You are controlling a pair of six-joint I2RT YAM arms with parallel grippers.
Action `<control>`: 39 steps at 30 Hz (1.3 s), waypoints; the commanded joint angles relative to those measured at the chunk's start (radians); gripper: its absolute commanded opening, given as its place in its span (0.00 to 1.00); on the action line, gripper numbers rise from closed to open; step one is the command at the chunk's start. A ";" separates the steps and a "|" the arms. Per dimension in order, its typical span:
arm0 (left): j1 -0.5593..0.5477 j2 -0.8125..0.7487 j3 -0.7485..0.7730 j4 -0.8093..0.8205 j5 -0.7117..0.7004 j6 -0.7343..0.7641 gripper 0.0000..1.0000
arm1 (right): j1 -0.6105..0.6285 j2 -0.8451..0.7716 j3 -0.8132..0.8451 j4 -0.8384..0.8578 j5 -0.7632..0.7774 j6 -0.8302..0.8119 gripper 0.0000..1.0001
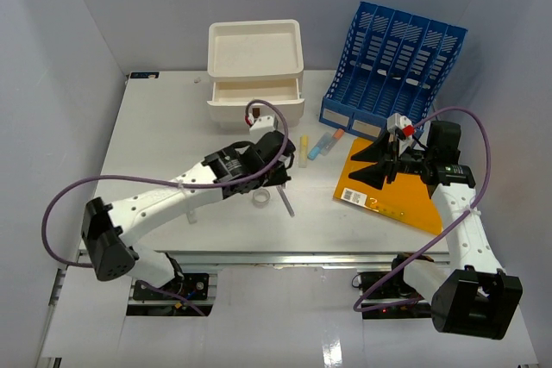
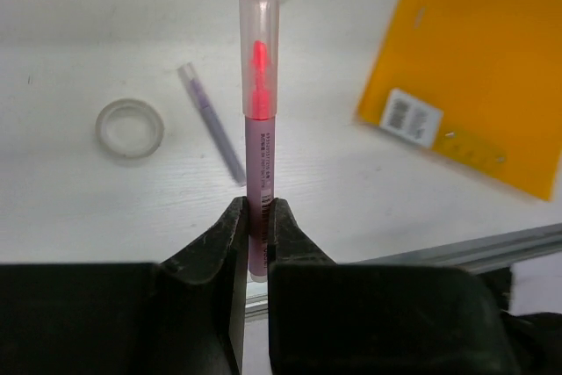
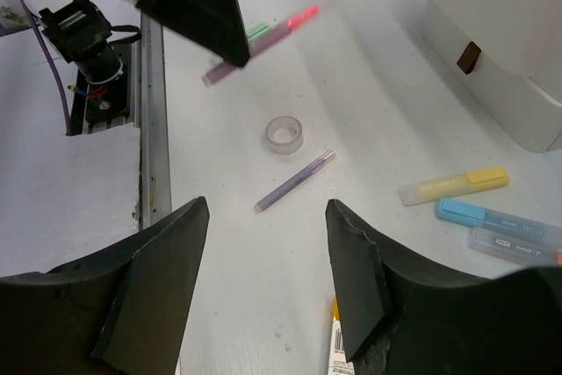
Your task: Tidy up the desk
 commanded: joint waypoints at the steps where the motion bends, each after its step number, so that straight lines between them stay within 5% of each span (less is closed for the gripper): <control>1: 0.168 -0.067 0.114 0.091 0.002 0.037 0.00 | -0.007 0.001 -0.009 0.020 -0.022 0.001 0.63; 4: 0.343 -0.028 0.182 0.175 0.131 -0.044 0.00 | -0.009 0.001 -0.011 0.021 -0.012 0.001 0.63; 9: 0.457 0.072 0.258 0.226 0.150 -0.290 0.00 | -0.017 0.005 -0.015 0.025 -0.010 -0.001 0.63; 22: 0.509 0.178 0.224 0.307 0.148 -0.642 0.00 | -0.026 0.003 -0.015 0.024 -0.010 -0.001 0.63; 36: 0.523 0.229 0.135 0.364 0.149 -0.765 0.00 | -0.029 0.006 -0.018 0.024 -0.008 -0.001 0.63; 39: 0.525 0.234 0.143 0.370 0.153 -0.758 0.27 | -0.031 0.006 -0.016 0.024 -0.009 -0.002 0.63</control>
